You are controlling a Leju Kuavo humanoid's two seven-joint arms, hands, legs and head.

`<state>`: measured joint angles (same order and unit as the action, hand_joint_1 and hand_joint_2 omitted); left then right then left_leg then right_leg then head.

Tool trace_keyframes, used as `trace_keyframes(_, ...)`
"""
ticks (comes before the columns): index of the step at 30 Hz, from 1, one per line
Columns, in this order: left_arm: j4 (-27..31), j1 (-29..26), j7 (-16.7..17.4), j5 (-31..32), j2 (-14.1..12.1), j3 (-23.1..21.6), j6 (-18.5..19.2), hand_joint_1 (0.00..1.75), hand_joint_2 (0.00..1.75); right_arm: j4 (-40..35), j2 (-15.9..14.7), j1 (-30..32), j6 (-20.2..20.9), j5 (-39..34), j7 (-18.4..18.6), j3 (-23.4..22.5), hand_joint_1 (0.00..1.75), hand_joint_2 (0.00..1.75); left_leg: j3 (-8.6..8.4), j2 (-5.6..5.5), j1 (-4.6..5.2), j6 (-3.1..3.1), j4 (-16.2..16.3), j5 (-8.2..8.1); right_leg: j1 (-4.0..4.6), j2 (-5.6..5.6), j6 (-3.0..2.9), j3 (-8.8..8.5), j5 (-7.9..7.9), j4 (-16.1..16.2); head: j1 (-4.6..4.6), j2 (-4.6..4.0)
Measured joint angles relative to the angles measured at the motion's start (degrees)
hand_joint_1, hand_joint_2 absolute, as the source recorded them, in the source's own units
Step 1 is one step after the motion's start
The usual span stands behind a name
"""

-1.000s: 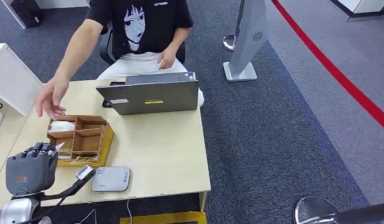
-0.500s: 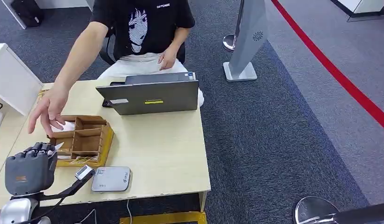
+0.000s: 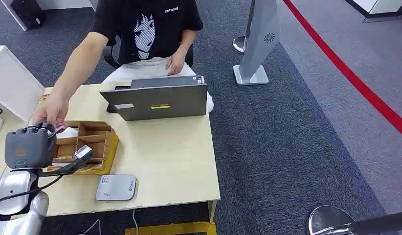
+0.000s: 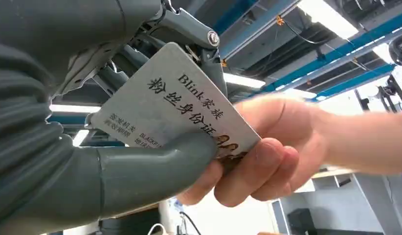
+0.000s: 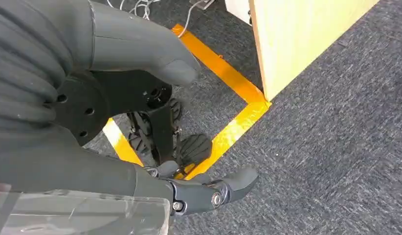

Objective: Pass the card to the sensor for recognition and then transmit it.

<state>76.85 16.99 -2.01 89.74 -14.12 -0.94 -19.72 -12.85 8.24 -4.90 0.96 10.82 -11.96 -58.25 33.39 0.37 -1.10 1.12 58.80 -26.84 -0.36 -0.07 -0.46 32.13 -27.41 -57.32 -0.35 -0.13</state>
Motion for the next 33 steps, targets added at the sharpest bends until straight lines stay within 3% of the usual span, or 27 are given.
trace_keyframes(18, -1.57, 0.42, -1.22, 0.00, 0.00, -0.28, -2.64, 1.75, 1.75, 0.00, -0.02, 0.03, -0.20, 1.03, 0.11, -0.02, 0.00, 1.75, 0.08, 0.09, 0.00, 0.00, -0.01, -0.05, 0.00, 0.11, 0.01, 0.11, -0.02, 0.00, 0.00, 0.00)
trace_keyframes(19, -1.57, 0.42, -1.22, 0.00, 0.00, -0.28, -2.64, 0.10, 1.75, 0.00, -0.02, 0.03, -0.20, 1.03, 0.11, -0.02, 0.00, 1.75, 0.09, 0.09, 0.00, 0.00, 0.00, -0.05, 0.00, 0.11, 0.01, 0.11, -0.02, 0.00, 0.00, 0.00)
trace_keyframes(20, -1.57, 0.42, -1.22, 0.00, 0.00, -0.28, -2.66, 0.00, 1.75, 0.00, -0.02, 0.03, -0.20, 1.03, 0.11, -0.02, 0.00, 1.75, 0.09, 0.09, 0.00, -0.01, 0.00, -0.05, 0.00, 0.11, 0.01, 0.11, -0.02, 0.00, 0.00, 0.00)
trace_keyframes(33, -1.46, -1.08, 0.02, 0.00, 0.00, -0.28, -3.25, 0.00, 1.75, 0.00, -0.07, 0.04, -0.28, 1.36, 0.13, -0.02, 0.00, 1.75, 0.10, 0.00, 0.00, -0.01, 0.00, -0.02, 0.00, 0.03, 0.02, 0.10, -0.02, 0.00, 0.00, 0.00)
